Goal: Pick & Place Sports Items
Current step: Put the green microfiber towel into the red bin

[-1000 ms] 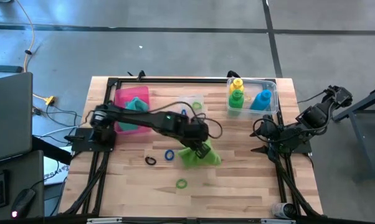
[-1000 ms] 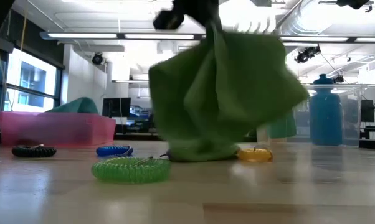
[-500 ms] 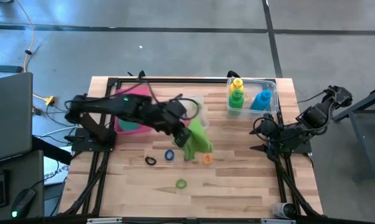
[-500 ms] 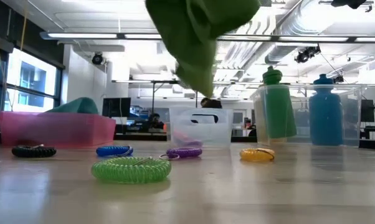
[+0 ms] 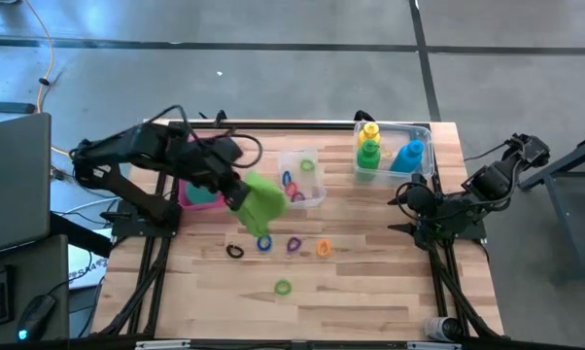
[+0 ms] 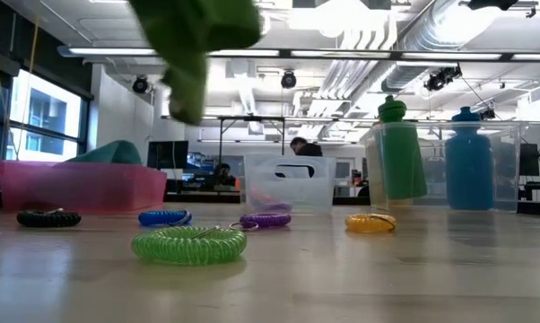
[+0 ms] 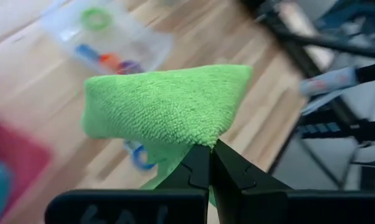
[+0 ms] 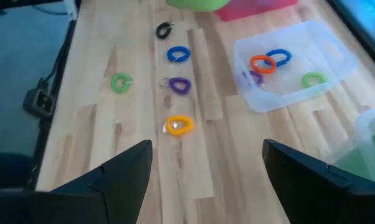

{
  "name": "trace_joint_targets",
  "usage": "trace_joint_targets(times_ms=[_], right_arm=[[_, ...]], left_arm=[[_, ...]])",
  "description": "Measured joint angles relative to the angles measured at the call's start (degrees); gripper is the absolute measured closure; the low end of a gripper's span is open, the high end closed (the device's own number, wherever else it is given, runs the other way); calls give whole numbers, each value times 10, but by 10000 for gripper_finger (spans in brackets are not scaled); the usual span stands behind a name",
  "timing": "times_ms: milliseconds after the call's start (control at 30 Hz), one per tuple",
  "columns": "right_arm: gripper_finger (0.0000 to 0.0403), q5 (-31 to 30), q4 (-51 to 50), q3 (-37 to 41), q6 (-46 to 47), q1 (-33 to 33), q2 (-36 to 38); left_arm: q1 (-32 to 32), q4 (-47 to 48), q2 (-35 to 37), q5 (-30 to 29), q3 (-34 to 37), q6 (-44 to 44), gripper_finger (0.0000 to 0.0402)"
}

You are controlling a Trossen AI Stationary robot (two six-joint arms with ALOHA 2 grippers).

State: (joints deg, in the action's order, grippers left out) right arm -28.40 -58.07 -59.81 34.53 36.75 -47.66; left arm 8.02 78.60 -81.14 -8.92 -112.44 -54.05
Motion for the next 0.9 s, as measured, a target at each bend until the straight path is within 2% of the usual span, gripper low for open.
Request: trace_joint_targets(times_ms=[233,400,600,900], right_arm=[[108,-95,6,0,1,0,0],[108,-153,10,0,5,-14,0],[108,-165,26,0,12,-49,0],[108,-162,31,0,12,-65,0]], left_arm=[[-39,118,28,0,0,1,401],[-90,115,44,-2,2,32,401],[-165,114,51,20,2,67,401],[-266,114,52,99,35,123,401]])
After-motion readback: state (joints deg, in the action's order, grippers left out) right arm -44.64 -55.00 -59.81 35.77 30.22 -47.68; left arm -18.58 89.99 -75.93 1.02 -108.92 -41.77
